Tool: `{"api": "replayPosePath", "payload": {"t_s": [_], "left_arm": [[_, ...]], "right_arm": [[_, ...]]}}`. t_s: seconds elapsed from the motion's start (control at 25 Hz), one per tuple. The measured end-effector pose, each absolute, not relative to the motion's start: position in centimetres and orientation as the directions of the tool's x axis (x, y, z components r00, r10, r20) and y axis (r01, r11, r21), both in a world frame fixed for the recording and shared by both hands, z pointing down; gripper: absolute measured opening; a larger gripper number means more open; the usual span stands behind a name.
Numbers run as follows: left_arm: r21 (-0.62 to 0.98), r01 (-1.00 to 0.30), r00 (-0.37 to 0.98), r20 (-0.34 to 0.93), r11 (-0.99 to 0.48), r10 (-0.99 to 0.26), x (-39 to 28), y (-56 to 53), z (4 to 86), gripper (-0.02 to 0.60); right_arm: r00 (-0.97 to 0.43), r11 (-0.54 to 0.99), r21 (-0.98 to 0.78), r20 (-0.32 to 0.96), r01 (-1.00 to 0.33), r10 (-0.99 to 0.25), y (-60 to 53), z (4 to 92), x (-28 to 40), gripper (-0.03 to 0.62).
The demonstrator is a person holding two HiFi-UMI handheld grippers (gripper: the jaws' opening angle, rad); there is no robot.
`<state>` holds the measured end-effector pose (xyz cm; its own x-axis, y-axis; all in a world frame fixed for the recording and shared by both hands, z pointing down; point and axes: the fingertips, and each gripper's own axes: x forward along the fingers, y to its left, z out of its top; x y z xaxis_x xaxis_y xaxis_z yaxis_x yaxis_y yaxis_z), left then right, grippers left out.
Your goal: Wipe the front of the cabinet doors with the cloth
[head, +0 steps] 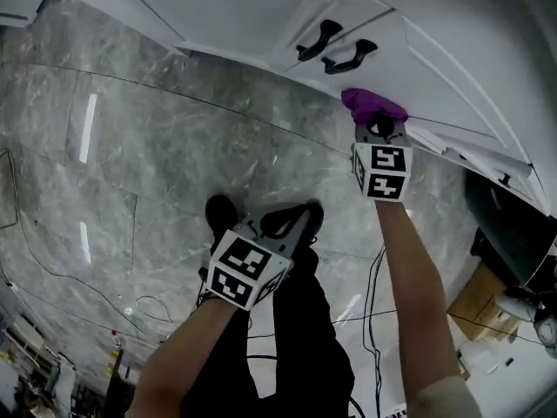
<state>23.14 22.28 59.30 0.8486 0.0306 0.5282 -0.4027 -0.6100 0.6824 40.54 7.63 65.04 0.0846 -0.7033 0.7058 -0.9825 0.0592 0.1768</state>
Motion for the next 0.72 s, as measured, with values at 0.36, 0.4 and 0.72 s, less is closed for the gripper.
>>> {"api": "replayPosePath", "payload": {"t_s": [0.36,0.4,0.72], "left_arm": [[0.673,-0.411,0.831,0.554,-0.615,0.051,21.5,23.6,62.2,0.021],[0.67,-0.412,0.83,0.556,-0.618,0.05,21.4,23.5,62.3,0.021],[0.679,-0.432,0.846,0.532,-0.593,-0.006,22.1,22.2,59.8,0.021]], "right_arm": [[0.113,0.063,0.18,0.817,-0.982,-0.566,8.7,74.3,41.7,0.064],[0.119,0.055,0.181,0.818,-0.982,-0.562,8.7,74.8,41.8,0.064],[0.076,0.078,0.139,0.839,-0.987,-0.54,8.7,70.5,39.8,0.063]]}}
